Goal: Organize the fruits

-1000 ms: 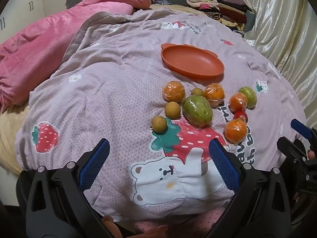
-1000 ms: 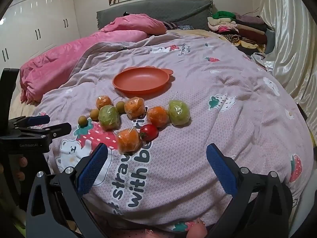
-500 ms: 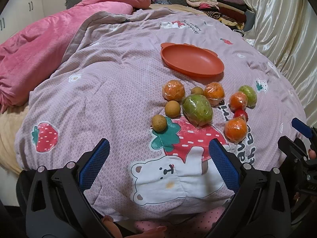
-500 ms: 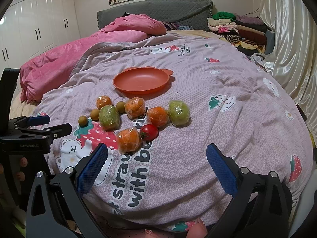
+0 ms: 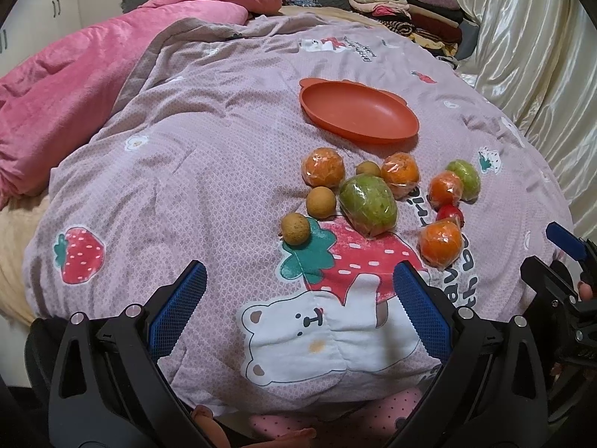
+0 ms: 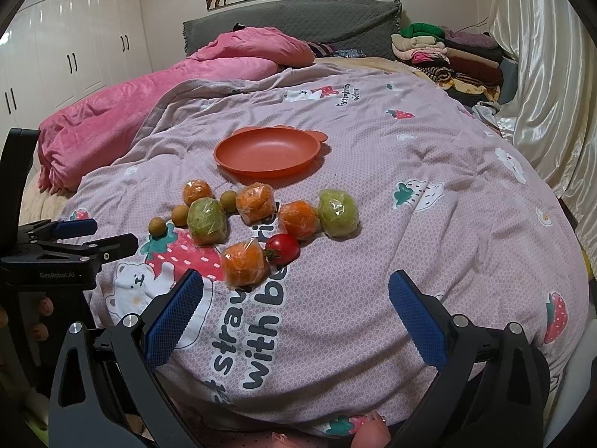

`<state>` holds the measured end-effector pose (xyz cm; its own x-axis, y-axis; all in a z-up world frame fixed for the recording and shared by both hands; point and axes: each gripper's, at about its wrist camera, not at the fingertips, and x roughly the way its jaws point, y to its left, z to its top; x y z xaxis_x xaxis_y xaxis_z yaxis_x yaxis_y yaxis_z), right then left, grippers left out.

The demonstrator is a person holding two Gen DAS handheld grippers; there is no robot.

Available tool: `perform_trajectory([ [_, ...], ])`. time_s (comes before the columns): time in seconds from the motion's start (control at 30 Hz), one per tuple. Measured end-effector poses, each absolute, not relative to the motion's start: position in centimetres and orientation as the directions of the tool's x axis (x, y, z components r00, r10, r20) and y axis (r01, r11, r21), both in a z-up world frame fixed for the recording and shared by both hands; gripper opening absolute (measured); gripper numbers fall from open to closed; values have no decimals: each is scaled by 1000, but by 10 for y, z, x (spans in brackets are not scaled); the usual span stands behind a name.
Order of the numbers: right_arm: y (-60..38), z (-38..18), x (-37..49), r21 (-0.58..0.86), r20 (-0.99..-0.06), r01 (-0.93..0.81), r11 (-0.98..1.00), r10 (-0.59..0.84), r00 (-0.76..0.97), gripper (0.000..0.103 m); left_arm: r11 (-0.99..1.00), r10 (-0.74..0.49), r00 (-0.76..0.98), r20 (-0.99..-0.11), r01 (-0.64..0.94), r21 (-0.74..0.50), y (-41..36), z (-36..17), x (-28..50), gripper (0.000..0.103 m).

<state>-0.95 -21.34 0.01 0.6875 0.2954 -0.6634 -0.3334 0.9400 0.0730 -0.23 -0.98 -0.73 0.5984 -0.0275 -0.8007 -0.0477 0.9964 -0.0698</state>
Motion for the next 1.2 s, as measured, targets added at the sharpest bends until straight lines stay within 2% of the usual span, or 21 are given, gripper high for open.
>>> perform_trajectory([
  [1.2,-215,-1,-13,68,-661,-314,947,279,697,99,995,-47,606,-794,-41,-90,-7,-1,-2,94],
])
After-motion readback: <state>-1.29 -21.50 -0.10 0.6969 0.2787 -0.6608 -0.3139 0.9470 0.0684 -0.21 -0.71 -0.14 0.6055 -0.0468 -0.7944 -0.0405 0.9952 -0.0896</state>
